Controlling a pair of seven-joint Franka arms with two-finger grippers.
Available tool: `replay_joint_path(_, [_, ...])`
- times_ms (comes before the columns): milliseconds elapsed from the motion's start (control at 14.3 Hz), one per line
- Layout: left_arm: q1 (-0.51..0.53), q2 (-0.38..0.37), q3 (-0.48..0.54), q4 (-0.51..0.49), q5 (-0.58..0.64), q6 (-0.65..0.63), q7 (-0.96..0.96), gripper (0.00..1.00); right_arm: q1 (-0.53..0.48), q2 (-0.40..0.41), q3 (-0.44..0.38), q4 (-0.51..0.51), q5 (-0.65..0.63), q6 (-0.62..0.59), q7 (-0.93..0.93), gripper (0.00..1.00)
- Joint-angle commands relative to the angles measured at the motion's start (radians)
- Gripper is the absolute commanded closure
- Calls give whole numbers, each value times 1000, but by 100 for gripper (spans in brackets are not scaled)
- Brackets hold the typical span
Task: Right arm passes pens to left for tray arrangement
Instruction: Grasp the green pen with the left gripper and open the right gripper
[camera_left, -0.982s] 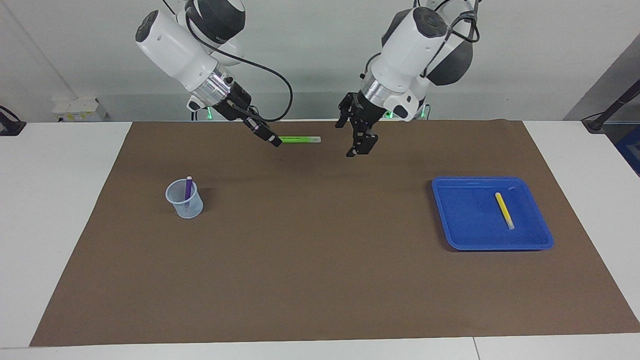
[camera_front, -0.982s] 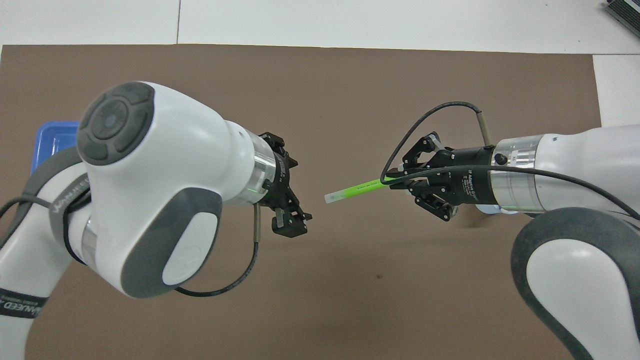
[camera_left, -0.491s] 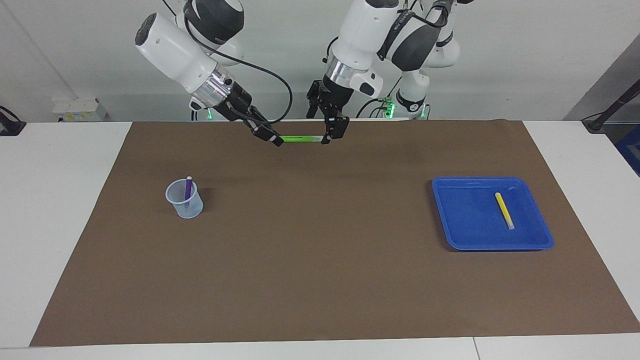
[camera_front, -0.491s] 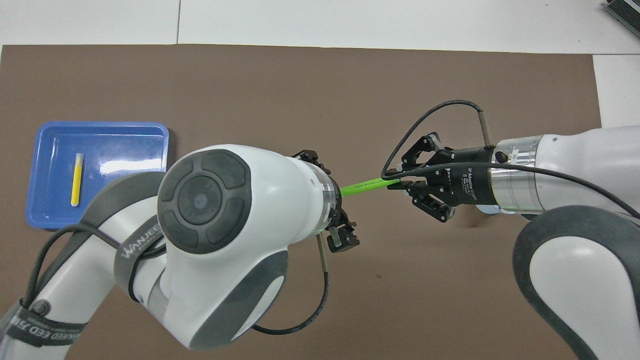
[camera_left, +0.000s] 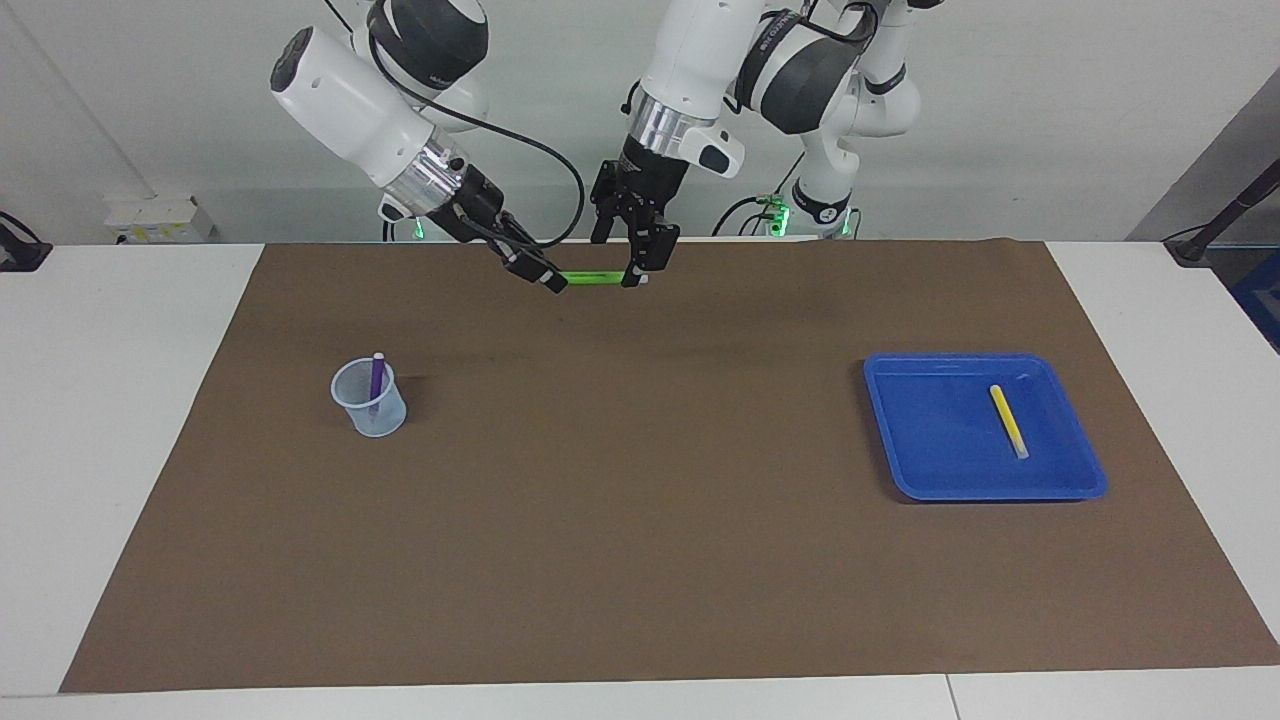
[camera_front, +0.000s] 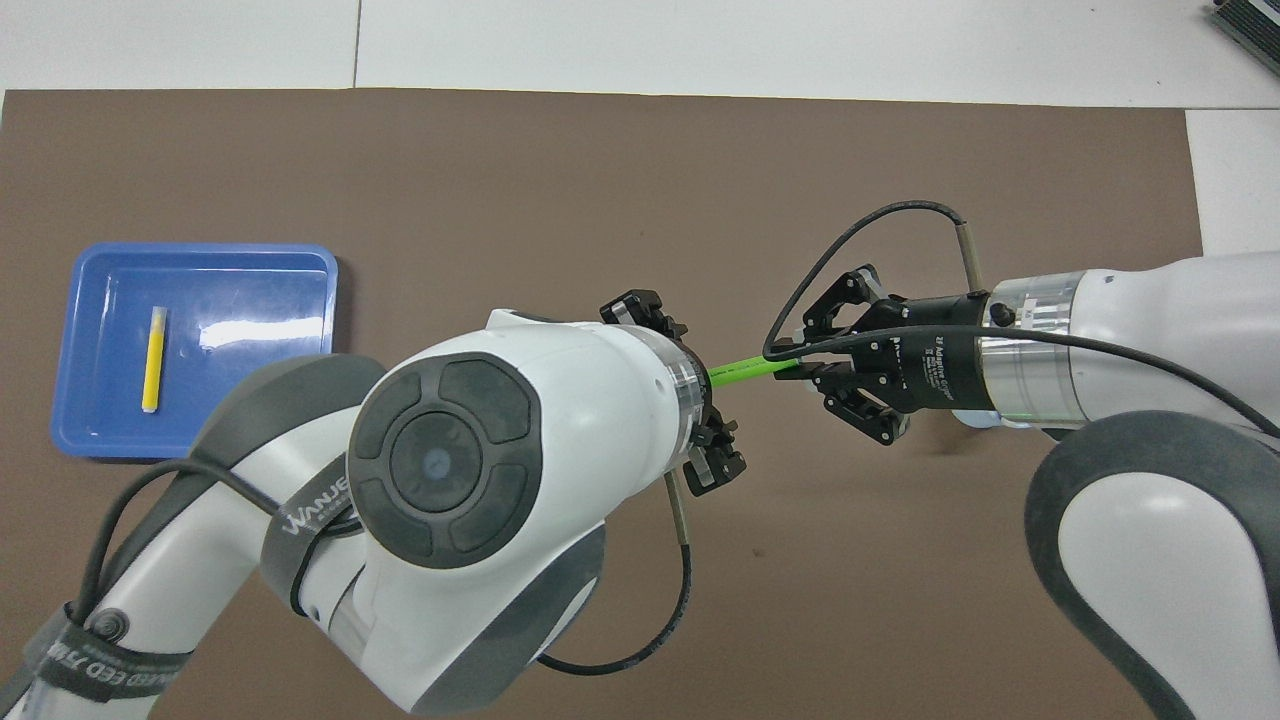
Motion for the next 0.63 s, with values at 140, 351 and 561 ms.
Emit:
replay_joint_path(140, [-33,30,8,-1,60,39,-31,18,-3,-16,4,-18,25,8,9,100])
replay_joint_path(351, [-35,33,8,0,64,11,-17,29,-3,-16,4,-18,25,8,7,100])
replay_joint_path(561, [-35,34,6,8,73,-26,-16,46,0,-16,4,-18,25,6,4,100])
